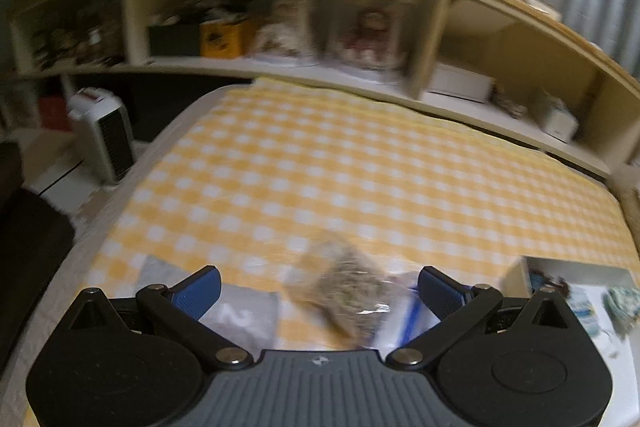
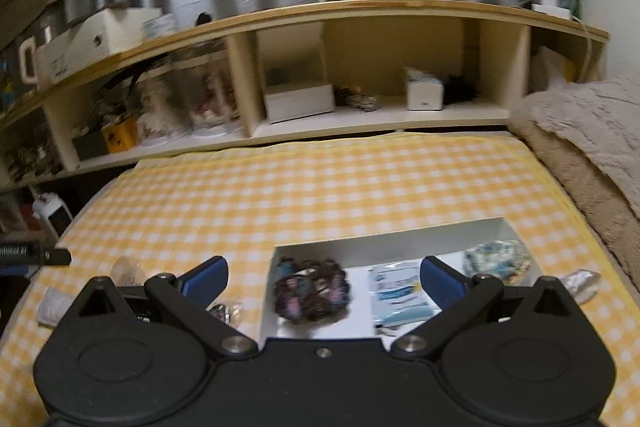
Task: Organize soft objects
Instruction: 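Withdraw both tools from the box toward the remaining items, then grasp the clear bag with dark brush with the right tool while the left tool grasps the grey packet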
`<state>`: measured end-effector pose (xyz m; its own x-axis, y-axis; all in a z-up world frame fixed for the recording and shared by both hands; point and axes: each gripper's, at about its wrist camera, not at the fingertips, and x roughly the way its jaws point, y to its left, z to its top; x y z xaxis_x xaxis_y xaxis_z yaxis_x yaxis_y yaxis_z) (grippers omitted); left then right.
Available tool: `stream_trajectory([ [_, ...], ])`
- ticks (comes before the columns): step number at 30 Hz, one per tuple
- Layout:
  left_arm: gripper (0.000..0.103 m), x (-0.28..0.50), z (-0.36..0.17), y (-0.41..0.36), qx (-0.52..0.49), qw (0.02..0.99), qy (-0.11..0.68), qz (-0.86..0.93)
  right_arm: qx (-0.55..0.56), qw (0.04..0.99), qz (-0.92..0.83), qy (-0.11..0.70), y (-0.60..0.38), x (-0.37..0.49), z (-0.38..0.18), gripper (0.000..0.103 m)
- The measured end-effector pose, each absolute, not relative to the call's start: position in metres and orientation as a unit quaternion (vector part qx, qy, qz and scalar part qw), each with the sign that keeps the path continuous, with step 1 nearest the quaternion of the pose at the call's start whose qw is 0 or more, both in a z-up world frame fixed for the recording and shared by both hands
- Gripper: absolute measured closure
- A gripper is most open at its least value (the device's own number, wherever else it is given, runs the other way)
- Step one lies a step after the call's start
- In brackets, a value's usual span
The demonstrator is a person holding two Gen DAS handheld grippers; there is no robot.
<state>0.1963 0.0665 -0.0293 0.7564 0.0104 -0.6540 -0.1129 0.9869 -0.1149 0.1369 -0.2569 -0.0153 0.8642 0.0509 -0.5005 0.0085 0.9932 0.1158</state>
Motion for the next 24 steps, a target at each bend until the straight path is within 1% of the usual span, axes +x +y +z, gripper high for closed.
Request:
stream_trajectory([
  [4, 0.000, 0.205, -0.042, 0.094, -0.098, 0.924, 0.361, 0.072, 0.032, 0.964, 0.051, 0.261, -0.232, 0.143, -0.022, 0.000],
  [7, 0.000, 0.210, -0.055, 0.112, -0.124, 0.911, 0.381, 0.100, 0.014, 0.957, 0.084, 0.276, -0.212, 0.152, -0.030, 0.000],
  [15, 0.000, 0.220, -0.099, 0.166, -0.257, 0.842, 0.440, 0.178, -0.008, 0.948, 0.114, 0.296, -0.182, 0.177, -0.051, 0.000],
  [20, 0.000, 0.227, -0.116, 0.180, -0.315, 0.817, 0.438, 0.205, -0.029, 0.938, 0.135, 0.319, -0.171, 0.188, -0.070, 0.000],
  [24, 0.000, 0.239, -0.126, 0.179, -0.318, 0.813, 0.434, 0.222, -0.047, 0.924, 0.155, 0.348, -0.164, 0.193, -0.085, 0.000],
])
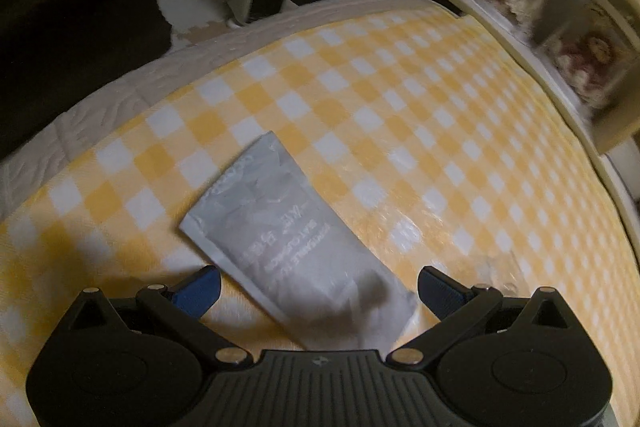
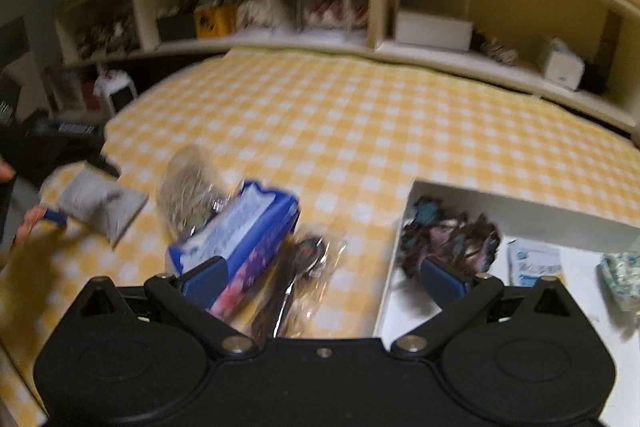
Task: Organize soft objects
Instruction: 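Grasp the clear bag with dark brush with the right tool while the left tool grasps the grey packet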
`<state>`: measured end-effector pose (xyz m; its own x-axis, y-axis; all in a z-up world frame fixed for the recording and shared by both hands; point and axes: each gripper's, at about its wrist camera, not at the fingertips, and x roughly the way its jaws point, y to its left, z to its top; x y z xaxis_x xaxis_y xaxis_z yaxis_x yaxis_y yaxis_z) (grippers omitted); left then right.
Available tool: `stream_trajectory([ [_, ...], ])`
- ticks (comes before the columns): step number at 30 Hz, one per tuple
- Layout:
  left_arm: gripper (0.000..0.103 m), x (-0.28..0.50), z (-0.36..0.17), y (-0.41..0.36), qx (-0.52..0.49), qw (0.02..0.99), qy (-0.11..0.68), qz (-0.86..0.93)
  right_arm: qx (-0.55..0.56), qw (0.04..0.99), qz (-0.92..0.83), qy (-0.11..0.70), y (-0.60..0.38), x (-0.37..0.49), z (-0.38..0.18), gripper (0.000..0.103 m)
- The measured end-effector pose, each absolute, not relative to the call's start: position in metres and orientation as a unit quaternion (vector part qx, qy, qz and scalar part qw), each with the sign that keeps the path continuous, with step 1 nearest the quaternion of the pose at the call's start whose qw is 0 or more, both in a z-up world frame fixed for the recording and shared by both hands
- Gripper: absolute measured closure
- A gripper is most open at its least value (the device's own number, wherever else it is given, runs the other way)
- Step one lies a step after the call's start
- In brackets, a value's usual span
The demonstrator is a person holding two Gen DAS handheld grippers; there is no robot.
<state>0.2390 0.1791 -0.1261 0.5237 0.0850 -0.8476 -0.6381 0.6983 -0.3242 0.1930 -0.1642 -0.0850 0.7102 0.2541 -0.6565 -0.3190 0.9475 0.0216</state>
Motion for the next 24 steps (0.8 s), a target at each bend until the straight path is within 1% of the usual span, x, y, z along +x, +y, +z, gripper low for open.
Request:
stream_trajectory([
  [2, 0.000, 0.243, -0.130, 0.175, -0.312, 0.812, 0.429, 0.244, -0.050, 0.919, 0.163, 0.354, -0.162, 0.194, -0.090, 0.001],
  [3, 0.000, 0.245, -0.131, 0.173, -0.306, 0.812, 0.426, 0.254, -0.050, 0.919, 0.167, 0.353, -0.162, 0.195, -0.092, 0.007],
  [4, 0.000, 0.249, -0.133, 0.171, -0.298, 0.814, 0.425, 0.260, -0.051, 0.920, 0.171, 0.350, -0.162, 0.195, -0.094, 0.015],
  [5, 0.000, 0.253, -0.133, 0.168, -0.283, 0.818, 0.425, 0.265, -0.050, 0.918, 0.174, 0.352, -0.162, 0.196, -0.096, 0.020],
  [7, 0.000, 0.262, -0.134, 0.161, -0.241, 0.831, 0.426, 0.263, -0.044, 0.913, 0.183, 0.361, -0.162, 0.200, -0.099, 0.032],
  [8, 0.000, 0.265, -0.135, 0.157, -0.214, 0.840, 0.428, 0.256, -0.042, 0.912, 0.187, 0.363, -0.162, 0.202, -0.101, 0.035],
  [9, 0.000, 0.269, -0.137, 0.152, -0.178, 0.848, 0.432, 0.248, -0.044, 0.911, 0.190, 0.363, -0.161, 0.203, -0.102, 0.040],
  [10, 0.000, 0.272, -0.139, 0.149, -0.151, 0.854, 0.435, 0.242, -0.049, 0.910, 0.194, 0.363, -0.158, 0.204, -0.103, 0.043],
  [12, 0.000, 0.275, -0.143, 0.139, -0.088, 0.867, 0.442, 0.211, -0.064, 0.907, 0.205, 0.362, -0.153, 0.204, -0.107, 0.044],
  [14, 0.000, 0.275, -0.145, 0.127, -0.037, 0.877, 0.451, 0.160, -0.076, 0.901, 0.216, 0.367, -0.148, 0.205, -0.112, 0.049],
  [15, 0.000, 0.275, -0.145, 0.121, -0.025, 0.880, 0.455, 0.137, -0.080, 0.898, 0.219, 0.372, -0.146, 0.206, -0.116, 0.053],
  [19, 0.000, 0.267, -0.147, 0.094, 0.038, 0.880, 0.474, 0.015, -0.089, 0.887, 0.231, 0.390, -0.140, 0.208, -0.130, 0.061],
  [21, 0.001, 0.259, -0.150, 0.077, 0.088, 0.874, 0.476, -0.039, -0.099, 0.882, 0.233, 0.396, -0.137, 0.207, -0.135, 0.062],
  [23, 0.001, 0.252, -0.149, 0.070, 0.110, 0.868, 0.479, -0.072, -0.103, 0.878, 0.240, 0.400, -0.135, 0.206, -0.140, 0.064],
  [24, 0.001, 0.250, -0.148, 0.069, 0.112, 0.864, 0.484, -0.079, -0.103, 0.876, 0.244, 0.403, -0.135, 0.205, -0.141, 0.067],
])
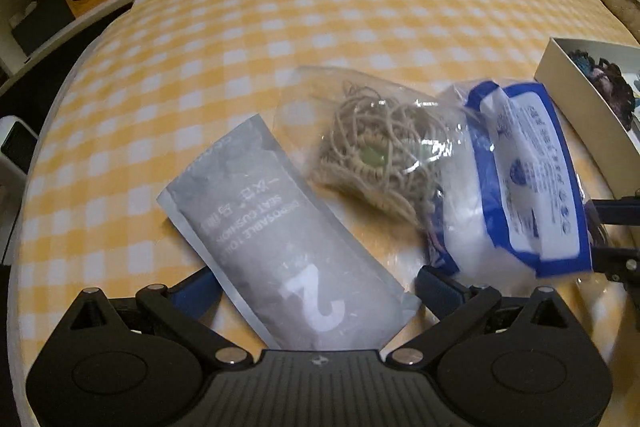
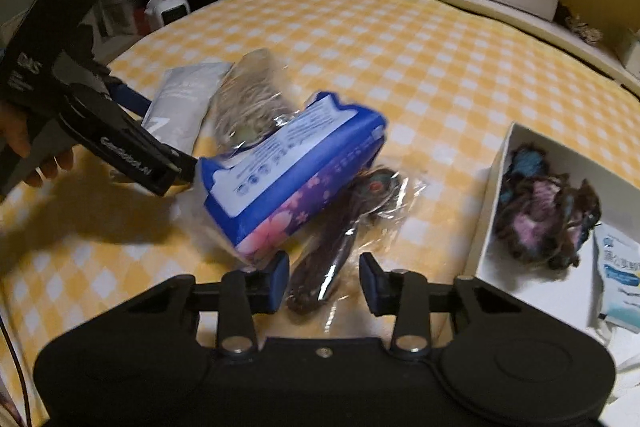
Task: Organize soft objects
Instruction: 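Grasp the clear bag with dark brush with the right tool while the left tool grasps the grey packet, then carry both items into the white box and open both tools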
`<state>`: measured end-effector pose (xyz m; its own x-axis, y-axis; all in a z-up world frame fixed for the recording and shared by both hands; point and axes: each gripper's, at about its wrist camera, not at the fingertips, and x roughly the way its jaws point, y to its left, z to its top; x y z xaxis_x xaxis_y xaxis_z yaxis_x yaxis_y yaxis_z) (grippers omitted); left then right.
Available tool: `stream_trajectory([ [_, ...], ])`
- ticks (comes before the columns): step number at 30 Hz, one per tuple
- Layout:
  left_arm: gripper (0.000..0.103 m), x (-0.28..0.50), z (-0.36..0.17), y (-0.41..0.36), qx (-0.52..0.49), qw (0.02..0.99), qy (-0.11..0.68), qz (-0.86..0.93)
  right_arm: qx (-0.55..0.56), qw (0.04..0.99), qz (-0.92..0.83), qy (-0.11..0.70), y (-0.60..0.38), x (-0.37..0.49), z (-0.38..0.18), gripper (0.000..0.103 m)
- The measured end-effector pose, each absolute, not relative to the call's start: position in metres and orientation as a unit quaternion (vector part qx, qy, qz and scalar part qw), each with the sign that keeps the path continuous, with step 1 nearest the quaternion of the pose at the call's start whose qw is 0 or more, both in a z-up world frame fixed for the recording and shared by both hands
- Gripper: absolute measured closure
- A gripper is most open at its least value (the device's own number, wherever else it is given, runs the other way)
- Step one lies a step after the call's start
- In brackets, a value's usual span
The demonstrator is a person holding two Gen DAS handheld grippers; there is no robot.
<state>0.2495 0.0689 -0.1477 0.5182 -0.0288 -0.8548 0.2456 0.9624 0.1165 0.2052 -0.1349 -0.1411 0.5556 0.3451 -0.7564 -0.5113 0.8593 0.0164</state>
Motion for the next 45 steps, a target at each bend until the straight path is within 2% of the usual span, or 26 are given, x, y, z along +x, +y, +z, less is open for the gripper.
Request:
stream_trajectory([
  [2, 0.001, 0.244, -0.146, 0.069, 0.111, 0.861, 0.490, -0.076, -0.107, 0.874, 0.250, 0.403, -0.134, 0.202, -0.142, 0.069],
  [6, 0.000, 0.235, -0.145, 0.079, 0.097, 0.860, 0.499, -0.043, -0.114, 0.867, 0.265, 0.406, -0.133, 0.198, -0.139, 0.079],
  [11, 0.000, 0.227, -0.139, 0.103, 0.056, 0.862, 0.503, 0.014, -0.127, 0.848, 0.293, 0.423, -0.131, 0.178, -0.134, 0.082],
  [20, 0.000, 0.238, -0.137, 0.138, -0.100, 0.858, 0.501, 0.054, -0.128, 0.815, 0.319, 0.466, -0.140, 0.136, -0.126, 0.081],
  [25, 0.001, 0.250, -0.141, 0.135, -0.092, 0.863, 0.492, 0.068, -0.081, 0.831, 0.287, 0.470, -0.144, 0.137, -0.125, 0.068],
  [27, 0.002, 0.251, -0.141, 0.129, -0.088, 0.864, 0.489, 0.077, -0.062, 0.833, 0.278, 0.474, -0.146, 0.143, -0.127, 0.068],
  [29, 0.006, 0.257, -0.142, 0.123, -0.085, 0.865, 0.486, 0.087, -0.044, 0.835, 0.269, 0.477, -0.146, 0.149, -0.129, 0.068],
  [31, 0.009, 0.260, -0.143, 0.118, -0.071, 0.865, 0.488, 0.091, -0.038, 0.838, 0.261, 0.478, -0.144, 0.154, -0.131, 0.060],
  [34, 0.021, 0.265, -0.145, 0.106, -0.029, 0.865, 0.492, 0.097, -0.047, 0.835, 0.261, 0.482, -0.139, 0.155, -0.134, 0.058],
  [36, 0.038, 0.266, -0.144, 0.104, -0.027, 0.866, 0.490, 0.093, -0.056, 0.835, 0.261, 0.482, -0.136, 0.154, -0.135, 0.058],
  [39, 0.043, 0.262, -0.139, 0.103, -0.030, 0.869, 0.485, 0.090, -0.065, 0.834, 0.262, 0.481, -0.136, 0.154, -0.136, 0.059],
  [41, 0.048, 0.259, -0.137, 0.104, -0.032, 0.871, 0.482, 0.090, -0.060, 0.834, 0.264, 0.482, -0.138, 0.155, -0.137, 0.065],
  [45, 0.050, 0.253, -0.133, 0.105, -0.045, 0.873, 0.478, 0.088, -0.059, 0.831, 0.264, 0.486, -0.142, 0.156, -0.137, 0.081],
])
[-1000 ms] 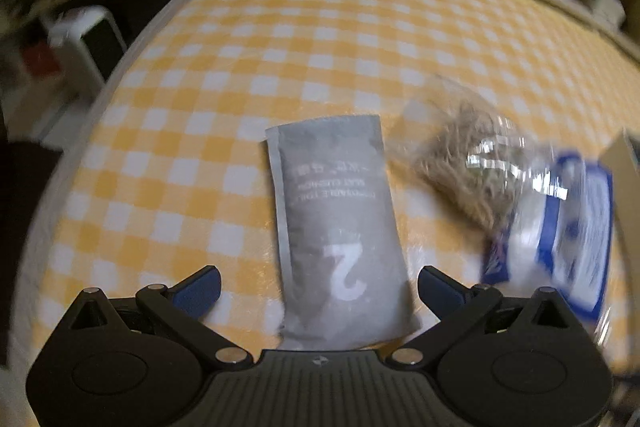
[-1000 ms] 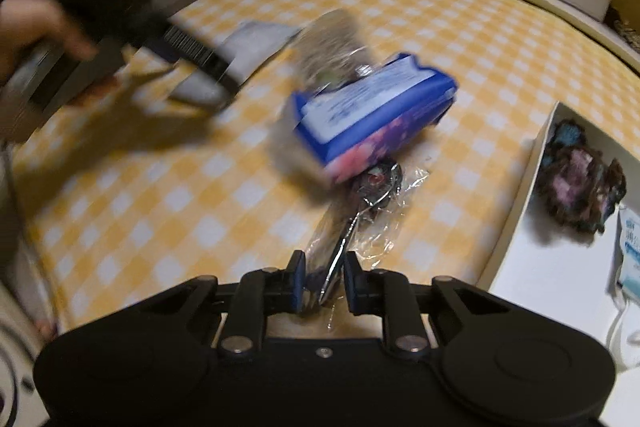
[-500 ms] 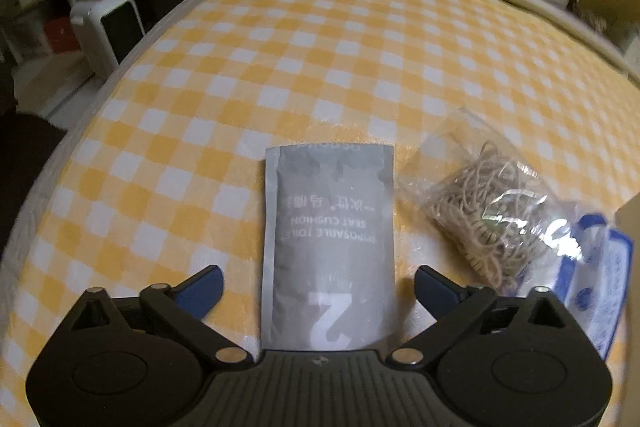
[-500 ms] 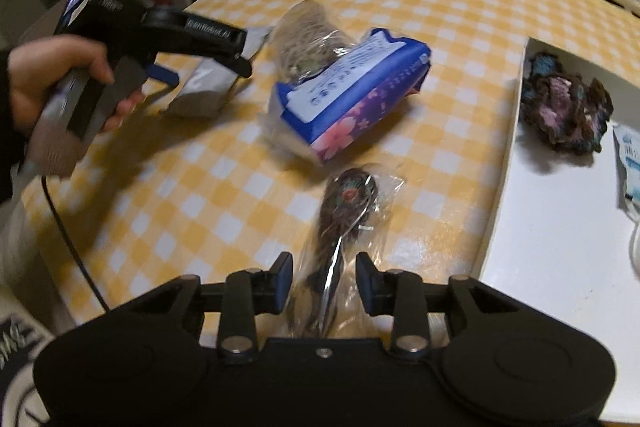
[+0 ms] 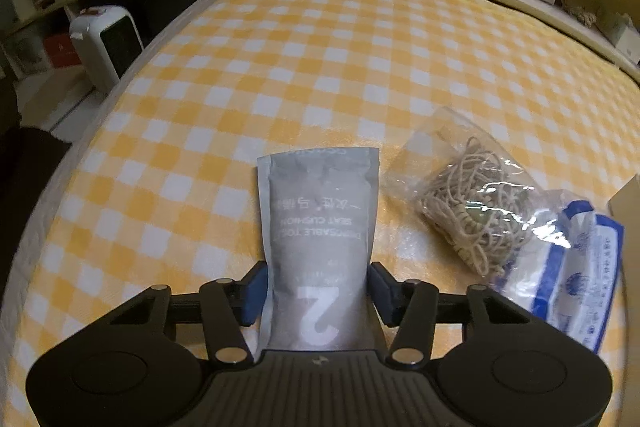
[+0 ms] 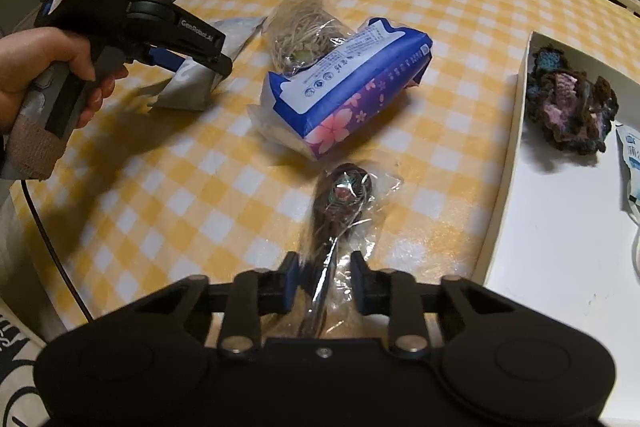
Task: Organize soft objects
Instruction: 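Carry both items into the white box and open both tools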
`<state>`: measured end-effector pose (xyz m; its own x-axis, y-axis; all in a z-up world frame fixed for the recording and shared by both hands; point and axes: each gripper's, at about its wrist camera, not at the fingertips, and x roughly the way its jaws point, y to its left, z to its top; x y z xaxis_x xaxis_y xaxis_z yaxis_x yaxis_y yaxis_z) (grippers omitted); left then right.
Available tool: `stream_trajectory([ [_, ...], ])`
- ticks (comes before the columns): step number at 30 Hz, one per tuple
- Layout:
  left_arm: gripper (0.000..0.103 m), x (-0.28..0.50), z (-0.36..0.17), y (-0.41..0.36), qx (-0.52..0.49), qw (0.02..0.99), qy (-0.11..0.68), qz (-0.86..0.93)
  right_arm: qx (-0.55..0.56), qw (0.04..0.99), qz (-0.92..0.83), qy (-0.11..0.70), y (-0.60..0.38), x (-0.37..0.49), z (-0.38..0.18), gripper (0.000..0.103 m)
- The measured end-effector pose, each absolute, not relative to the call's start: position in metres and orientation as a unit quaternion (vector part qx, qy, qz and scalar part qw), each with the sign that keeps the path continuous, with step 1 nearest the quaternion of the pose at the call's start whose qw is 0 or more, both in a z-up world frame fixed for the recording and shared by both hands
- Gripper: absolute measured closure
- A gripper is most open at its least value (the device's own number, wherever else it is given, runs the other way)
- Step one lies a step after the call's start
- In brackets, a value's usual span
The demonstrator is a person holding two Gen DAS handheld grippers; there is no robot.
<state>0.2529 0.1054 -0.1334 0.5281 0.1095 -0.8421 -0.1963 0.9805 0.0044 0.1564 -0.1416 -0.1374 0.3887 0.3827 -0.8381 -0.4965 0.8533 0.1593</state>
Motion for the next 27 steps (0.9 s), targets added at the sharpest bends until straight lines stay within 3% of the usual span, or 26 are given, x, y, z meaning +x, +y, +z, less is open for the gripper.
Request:
stream_trajectory([
  [4, 0.051, 0.246, -0.132, 0.110, -0.068, 0.872, 0.478, 0.079, -0.057, 0.834, 0.259, 0.484, -0.141, 0.152, -0.134, 0.089],
  [27, 0.051, 0.186, -0.054, 0.066, -0.107, 0.924, 0.365, 0.025, 0.011, 0.919, 0.218, 0.328, -0.185, 0.139, -0.062, 0.093],
])
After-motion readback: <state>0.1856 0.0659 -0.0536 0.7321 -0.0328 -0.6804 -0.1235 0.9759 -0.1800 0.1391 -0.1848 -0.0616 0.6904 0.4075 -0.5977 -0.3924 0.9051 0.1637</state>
